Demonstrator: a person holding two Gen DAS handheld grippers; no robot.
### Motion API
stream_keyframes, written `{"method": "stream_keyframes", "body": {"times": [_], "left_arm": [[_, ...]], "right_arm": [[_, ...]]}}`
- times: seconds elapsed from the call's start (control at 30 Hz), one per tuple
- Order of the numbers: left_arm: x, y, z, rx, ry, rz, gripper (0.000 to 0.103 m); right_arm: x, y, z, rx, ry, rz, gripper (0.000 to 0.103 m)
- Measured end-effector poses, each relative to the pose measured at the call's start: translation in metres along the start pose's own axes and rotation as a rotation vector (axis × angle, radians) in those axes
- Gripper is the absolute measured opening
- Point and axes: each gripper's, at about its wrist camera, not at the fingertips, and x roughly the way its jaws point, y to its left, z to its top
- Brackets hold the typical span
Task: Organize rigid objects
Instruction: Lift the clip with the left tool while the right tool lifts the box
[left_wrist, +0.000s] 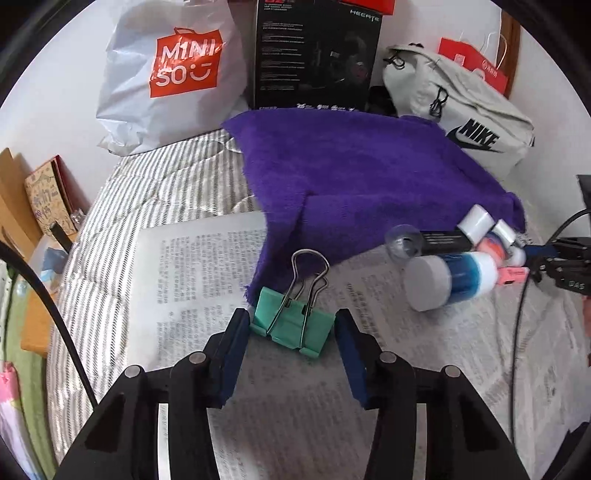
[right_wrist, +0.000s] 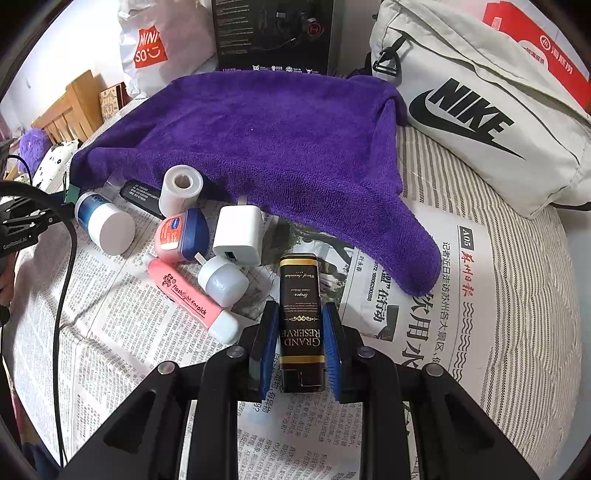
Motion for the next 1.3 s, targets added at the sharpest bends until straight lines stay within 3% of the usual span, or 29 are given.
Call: {"method": "stream_keyframes", "body": {"times": [0.17,0.53,0.77,0.83,0.9,1.03,1.13,1.2,1.3], "left_arm": [[-0.001,-0.005,-0.002,0.048,-0.007,0.034,0.046],[0.006,-0.008,0.002,0.072,0.017,0.023,0.046],[-0.003,-0.035,-0.010,0.118,0.027,0.062,0.047],[-0.004,-0.042,-0.014,0.144,0.023,0.060,0.051],[-0.006,-0.045,-0.016,0.165,0.015,0.042,0.064],[-0.003,-0.039,-0.015,0.140,0.013,0.001,0.066],[0.000,-0.034,-0.011,0.143,0.006,-0.006,0.059],[-0.001,-0.033,-0.010,0.158,0.004,-0.013,0.043],[-0.002,-0.034,-0.011,0.180,0.008,-0.012,0.043]], "right_arm": [[0.000,0.000,-0.001,-0.005,-0.004,0.002,0.024],[-0.001,0.000,-0.002,-0.001,-0.014,0.005,0.025],[-0.002,0.000,-0.002,-0.002,-0.018,0.006,0.025],[-0.002,0.000,-0.002,-0.003,-0.020,0.006,0.025],[-0.002,0.000,-0.002,-0.002,-0.020,0.006,0.025],[-0.002,0.000,-0.004,0.001,-0.023,0.003,0.026],[-0.003,0.001,-0.004,0.001,-0.022,0.006,0.029],[-0.003,0.001,-0.005,-0.002,-0.020,0.007,0.031],[-0.004,0.002,-0.006,-0.004,-0.019,0.010,0.034]]}}
